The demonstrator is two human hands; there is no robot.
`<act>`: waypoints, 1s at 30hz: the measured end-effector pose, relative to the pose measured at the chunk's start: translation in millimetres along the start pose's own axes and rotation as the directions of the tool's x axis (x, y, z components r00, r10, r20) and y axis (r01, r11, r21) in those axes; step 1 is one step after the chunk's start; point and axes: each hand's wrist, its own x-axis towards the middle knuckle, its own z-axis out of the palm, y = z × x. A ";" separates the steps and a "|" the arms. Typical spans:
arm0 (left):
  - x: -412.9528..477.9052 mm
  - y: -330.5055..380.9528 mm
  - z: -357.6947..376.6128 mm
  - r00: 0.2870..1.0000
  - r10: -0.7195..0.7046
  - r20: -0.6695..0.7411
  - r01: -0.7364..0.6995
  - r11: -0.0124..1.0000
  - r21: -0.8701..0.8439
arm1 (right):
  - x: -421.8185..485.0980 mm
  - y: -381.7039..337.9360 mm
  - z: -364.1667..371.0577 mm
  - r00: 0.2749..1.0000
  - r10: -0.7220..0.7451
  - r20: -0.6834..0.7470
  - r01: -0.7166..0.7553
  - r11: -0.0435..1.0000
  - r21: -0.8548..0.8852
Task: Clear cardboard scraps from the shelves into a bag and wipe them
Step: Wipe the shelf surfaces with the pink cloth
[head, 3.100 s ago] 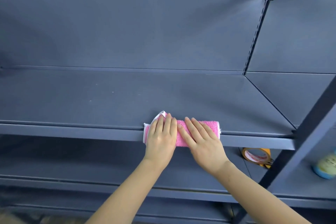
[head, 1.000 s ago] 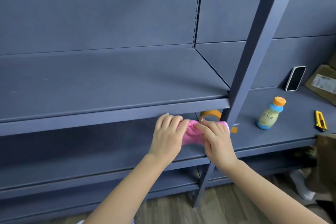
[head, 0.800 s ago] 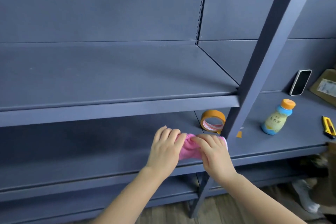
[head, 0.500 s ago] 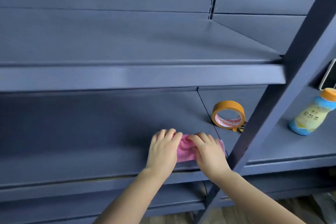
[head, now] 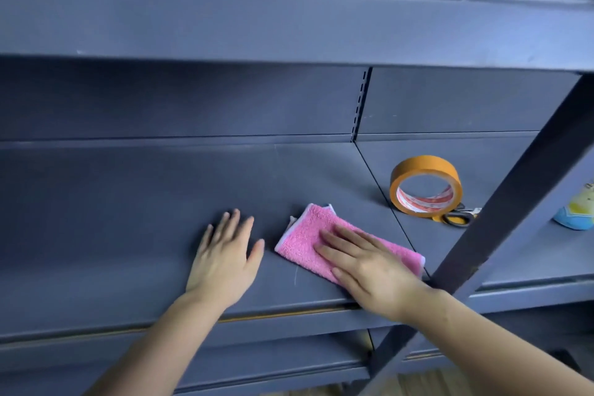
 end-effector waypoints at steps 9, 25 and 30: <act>1.0 0.6 5.3 1.000 0.015 0.020 -0.016 0.999 0.040 | -5.4 -33.5 19.5 0.956 0.290 -0.036 -0.289 0.957 0.035; 1.0 0.1 6.9 0.999 0.032 0.002 -0.032 0.999 0.043 | 24.0 10.5 15.6 0.868 0.496 -0.016 -0.495 0.868 0.023; 1.7 -0.1 7.2 0.999 0.039 0.002 -0.039 0.998 0.046 | 93.3 0.6 7.6 0.817 0.576 -0.008 -0.575 0.816 0.051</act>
